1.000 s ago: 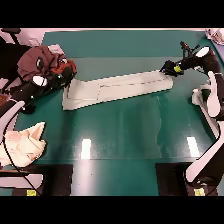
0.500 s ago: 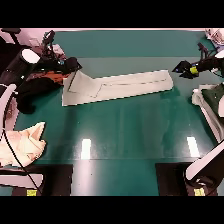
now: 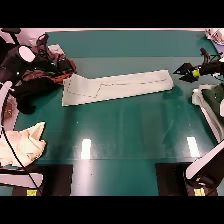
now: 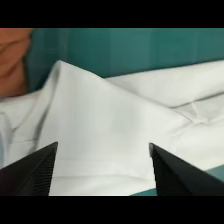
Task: Fold the shirts.
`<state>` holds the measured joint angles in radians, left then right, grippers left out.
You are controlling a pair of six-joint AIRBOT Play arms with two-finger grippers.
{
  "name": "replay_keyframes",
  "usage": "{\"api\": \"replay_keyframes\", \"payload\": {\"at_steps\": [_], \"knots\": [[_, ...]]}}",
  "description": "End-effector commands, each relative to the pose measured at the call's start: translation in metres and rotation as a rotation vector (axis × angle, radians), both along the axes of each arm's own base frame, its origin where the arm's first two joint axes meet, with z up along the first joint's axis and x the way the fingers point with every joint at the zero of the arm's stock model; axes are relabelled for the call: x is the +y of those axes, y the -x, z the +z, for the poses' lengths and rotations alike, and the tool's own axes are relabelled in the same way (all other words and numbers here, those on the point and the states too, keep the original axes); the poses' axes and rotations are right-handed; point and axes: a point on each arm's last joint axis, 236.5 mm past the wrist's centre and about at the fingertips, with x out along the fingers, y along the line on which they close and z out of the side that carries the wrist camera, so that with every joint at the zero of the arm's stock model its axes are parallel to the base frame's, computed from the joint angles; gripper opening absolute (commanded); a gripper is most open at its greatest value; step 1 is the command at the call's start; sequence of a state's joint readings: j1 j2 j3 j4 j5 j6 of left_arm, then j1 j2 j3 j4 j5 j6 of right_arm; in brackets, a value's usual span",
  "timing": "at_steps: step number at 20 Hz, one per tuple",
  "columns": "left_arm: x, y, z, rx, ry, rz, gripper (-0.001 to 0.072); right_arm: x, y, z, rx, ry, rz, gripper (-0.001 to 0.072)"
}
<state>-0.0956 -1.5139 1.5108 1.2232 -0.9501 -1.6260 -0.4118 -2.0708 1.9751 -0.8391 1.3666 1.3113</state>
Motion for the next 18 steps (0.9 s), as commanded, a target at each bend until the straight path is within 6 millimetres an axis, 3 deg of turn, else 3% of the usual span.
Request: {"api": "replay_keyframes", "payload": {"at_steps": [1,4,6,8,9,11,12,14,17,18], "knots": [[-0.032,0.004,-0.006,-0.020,-0.035,-0.100,0.0673,0.014,0.005,-0.020,0.039,-0.026,0.046,0.0720],[-0.055,0.002,-0.026,0.023,-0.016,-0.133,0.0671,0.042,0.014,-0.043,0.102,-0.084,0.112,0.0720],[-0.069,0.004,-0.040,0.069,0.025,-0.156,0.0564,0.072,0.016,-0.042,0.107,-0.157,0.167,0.0720],[-0.078,0.005,-0.052,0.096,0.041,-0.166,0.0558,0.097,0.019,-0.041,0.114,-0.164,0.222,0.0698],[-0.081,0.006,-0.054,0.100,0.044,-0.171,0.0558,0.105,0.021,-0.038,0.118,-0.165,0.244,0.0538],[-0.089,0.008,-0.054,0.101,0.055,-0.186,0.0474,0.119,0.037,-0.033,0.166,-0.190,0.302,0.0157],[-0.095,0.010,-0.053,0.093,0.048,-0.215,0.0418,0.124,0.047,-0.025,0.197,-0.206,0.325,0.0027],[-0.114,0.018,-0.058,0.094,0.033,-0.271,0.0418,0.128,0.050,0.000,0.198,-0.203,0.316,0.0025],[-0.143,0.020,-0.081,0.094,0.019,-0.327,0.0415,0.141,0.039,0.056,0.083,-0.159,0.287,0.0024],[-0.151,0.019,-0.091,0.105,0.020,-0.337,0.0359,0.147,0.042,0.071,0.069,-0.154,0.288,0.0024]]}}
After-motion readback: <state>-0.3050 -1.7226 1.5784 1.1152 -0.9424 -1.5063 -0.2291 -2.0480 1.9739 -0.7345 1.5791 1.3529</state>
